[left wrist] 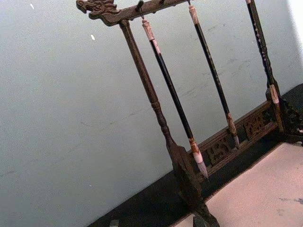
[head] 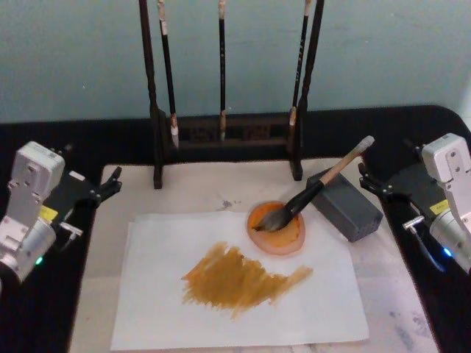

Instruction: Pick up the brush from the inkstone, write on the paper, then place the brush back to its original position.

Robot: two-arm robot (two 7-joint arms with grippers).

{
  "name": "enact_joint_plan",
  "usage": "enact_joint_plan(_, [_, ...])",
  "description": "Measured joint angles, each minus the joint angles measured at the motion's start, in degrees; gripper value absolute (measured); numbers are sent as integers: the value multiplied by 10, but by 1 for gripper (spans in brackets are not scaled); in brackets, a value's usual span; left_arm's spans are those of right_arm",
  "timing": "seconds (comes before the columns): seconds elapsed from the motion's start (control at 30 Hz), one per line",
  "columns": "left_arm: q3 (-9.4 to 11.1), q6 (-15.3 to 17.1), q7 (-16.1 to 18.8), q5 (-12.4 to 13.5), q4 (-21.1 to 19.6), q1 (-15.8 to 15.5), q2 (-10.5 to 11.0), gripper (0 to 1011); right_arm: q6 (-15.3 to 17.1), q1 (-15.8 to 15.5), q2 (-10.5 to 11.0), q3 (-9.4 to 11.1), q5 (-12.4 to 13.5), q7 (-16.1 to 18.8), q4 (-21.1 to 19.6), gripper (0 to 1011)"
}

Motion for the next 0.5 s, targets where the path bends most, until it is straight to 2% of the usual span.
enact_joint_plan(0.5, [0, 0, 0, 0, 0, 0, 0, 1009, 0, 0, 0, 0, 0, 0, 0, 1000])
